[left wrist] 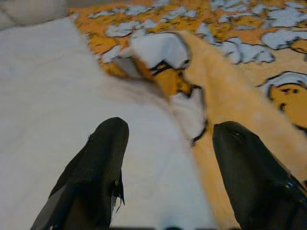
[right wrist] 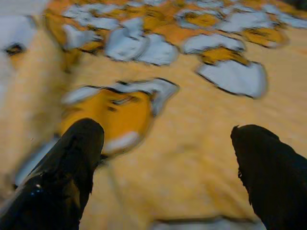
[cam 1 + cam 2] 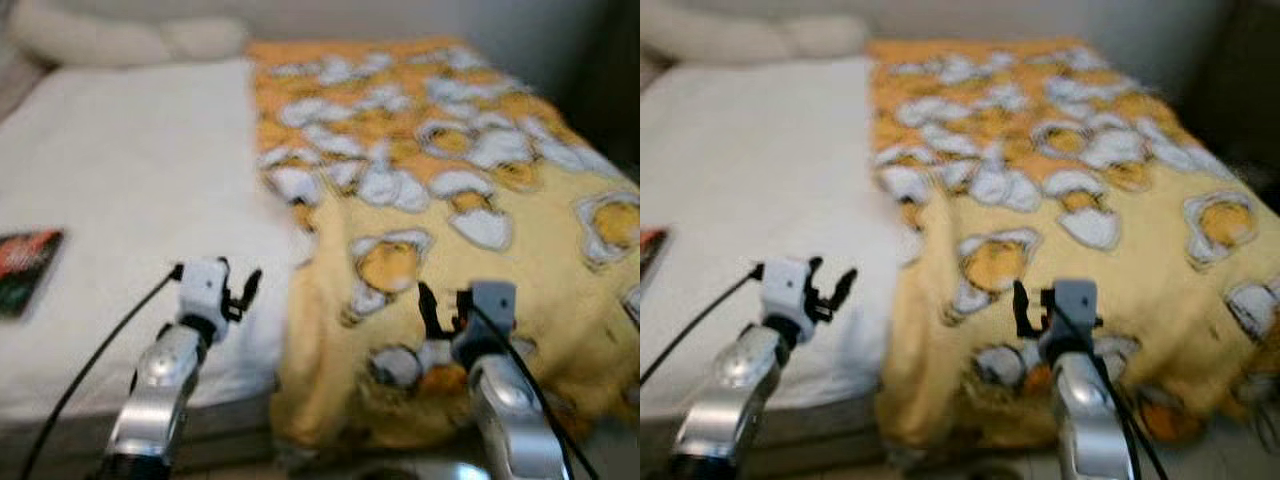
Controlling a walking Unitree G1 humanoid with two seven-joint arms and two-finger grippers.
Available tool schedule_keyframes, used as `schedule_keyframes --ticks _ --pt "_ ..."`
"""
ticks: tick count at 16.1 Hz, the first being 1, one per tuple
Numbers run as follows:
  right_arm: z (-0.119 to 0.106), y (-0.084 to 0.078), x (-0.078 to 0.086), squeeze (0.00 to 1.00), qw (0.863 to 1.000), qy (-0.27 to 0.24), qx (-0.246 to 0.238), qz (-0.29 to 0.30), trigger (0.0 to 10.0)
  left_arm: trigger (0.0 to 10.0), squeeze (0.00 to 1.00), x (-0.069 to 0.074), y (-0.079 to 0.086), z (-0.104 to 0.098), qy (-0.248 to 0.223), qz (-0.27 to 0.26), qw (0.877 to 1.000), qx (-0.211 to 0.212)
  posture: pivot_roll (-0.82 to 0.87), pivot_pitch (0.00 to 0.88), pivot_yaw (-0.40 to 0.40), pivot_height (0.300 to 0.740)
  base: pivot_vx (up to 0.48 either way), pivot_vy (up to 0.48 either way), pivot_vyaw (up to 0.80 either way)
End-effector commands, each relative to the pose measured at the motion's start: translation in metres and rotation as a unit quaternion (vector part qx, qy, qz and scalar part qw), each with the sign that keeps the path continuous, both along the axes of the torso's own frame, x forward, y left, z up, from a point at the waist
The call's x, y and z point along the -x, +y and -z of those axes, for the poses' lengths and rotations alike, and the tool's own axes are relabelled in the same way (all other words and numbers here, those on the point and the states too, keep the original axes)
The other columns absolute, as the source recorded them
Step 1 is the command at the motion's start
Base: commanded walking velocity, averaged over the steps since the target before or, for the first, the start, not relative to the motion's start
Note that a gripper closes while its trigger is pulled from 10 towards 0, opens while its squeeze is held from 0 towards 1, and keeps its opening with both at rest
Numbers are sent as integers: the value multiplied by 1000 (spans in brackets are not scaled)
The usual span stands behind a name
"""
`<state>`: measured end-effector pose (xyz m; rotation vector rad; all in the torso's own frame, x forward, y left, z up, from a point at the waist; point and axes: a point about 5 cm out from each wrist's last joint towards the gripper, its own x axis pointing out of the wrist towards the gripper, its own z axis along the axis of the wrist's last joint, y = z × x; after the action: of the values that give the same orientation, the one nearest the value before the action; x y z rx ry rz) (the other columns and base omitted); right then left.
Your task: Clean up the room
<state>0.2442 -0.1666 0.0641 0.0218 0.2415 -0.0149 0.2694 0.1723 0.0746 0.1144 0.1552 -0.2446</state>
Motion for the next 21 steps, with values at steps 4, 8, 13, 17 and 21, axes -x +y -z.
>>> schedule_keyframes --ticks 4,8,13,17,21 --pt "-10 -1 -3 1000 999 -42 -1 6 10000 10000 98 1 -3 -6 -19 3 1000 -20 -16 0 8 740 0 -240 -488" --pt "-5 3 -1 1000 1000 -20 -6 -14 10000 10000 47 0 -2 1 -1 0 1000 -21 -22 0 12 740 0 -120 0" --pt "-1 5 -1 1000 998 -1 11 -68 10000 10000 1000 -8 3 12 42 7 999 10 -26 0 4 740 0 0 0" --pt "-15 5 -4 1000 985 -15 21 -169 10000 10000 1000 -25 2 20 74 17 997 -14 -48 0 7 740 0 0 0" --pt "-37 1 1 1000 942 2 41 -334 10000 10000 0 -39 -5 48 147 -1 989 9 -107 0 13 740 0 0 0"
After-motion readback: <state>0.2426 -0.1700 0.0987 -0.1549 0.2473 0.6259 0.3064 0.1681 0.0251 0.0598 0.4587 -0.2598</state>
